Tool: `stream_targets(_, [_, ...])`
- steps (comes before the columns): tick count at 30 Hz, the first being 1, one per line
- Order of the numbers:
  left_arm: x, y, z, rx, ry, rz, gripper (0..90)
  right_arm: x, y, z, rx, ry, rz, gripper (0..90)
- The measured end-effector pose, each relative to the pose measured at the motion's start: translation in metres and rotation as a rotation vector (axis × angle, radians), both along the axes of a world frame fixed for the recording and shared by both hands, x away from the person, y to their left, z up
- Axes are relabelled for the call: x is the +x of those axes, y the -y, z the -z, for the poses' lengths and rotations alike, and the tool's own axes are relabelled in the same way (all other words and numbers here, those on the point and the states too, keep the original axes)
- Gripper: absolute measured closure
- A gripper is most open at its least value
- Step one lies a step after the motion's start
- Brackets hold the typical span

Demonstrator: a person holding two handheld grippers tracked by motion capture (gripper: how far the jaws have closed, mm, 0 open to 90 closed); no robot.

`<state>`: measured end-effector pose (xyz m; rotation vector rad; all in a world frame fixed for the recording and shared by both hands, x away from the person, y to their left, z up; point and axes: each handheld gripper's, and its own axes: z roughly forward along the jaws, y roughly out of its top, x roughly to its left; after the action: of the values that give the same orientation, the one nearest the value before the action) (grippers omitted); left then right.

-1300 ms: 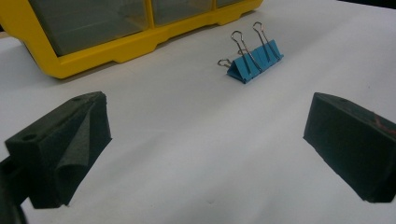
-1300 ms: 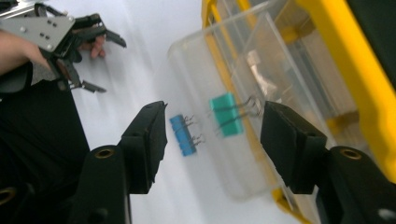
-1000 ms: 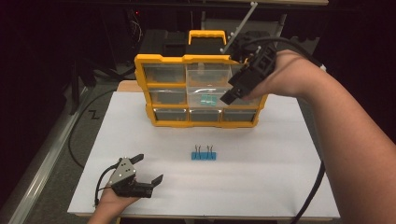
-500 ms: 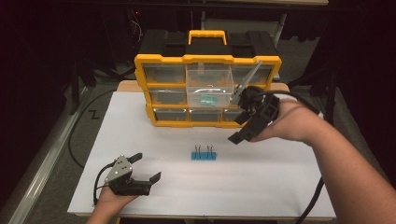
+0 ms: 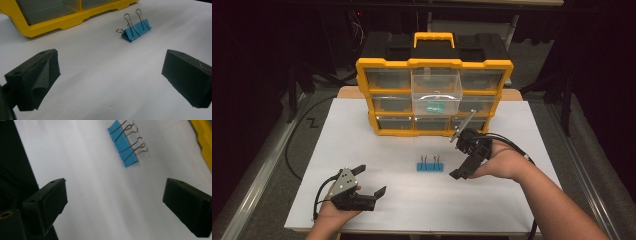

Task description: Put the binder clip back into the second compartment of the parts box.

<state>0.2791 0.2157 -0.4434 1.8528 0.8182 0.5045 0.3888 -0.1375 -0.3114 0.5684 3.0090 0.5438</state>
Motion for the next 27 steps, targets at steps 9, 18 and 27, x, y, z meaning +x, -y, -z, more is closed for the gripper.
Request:
stream_targets(9, [0.001, -0.003, 0.000, -0.041, 0.021, -0.014, 1.0, 0.012, -0.004, 0.044, 0.022, 0.006, 0.041, 0.3])
stream_targets(18, [0.001, 0.000, 0.001, -0.050, 0.011, 0.005, 0.3, 0.027, -0.024, 0.073, 0.014, 0.002, 0.034, 0.4])
stream_targets(27, [0.000, -0.001, 0.000, -0.060, 0.029, -0.004, 0.2, 0.043, -0.041, 0.085, 0.031, 0.000, 0.008, 16.5])
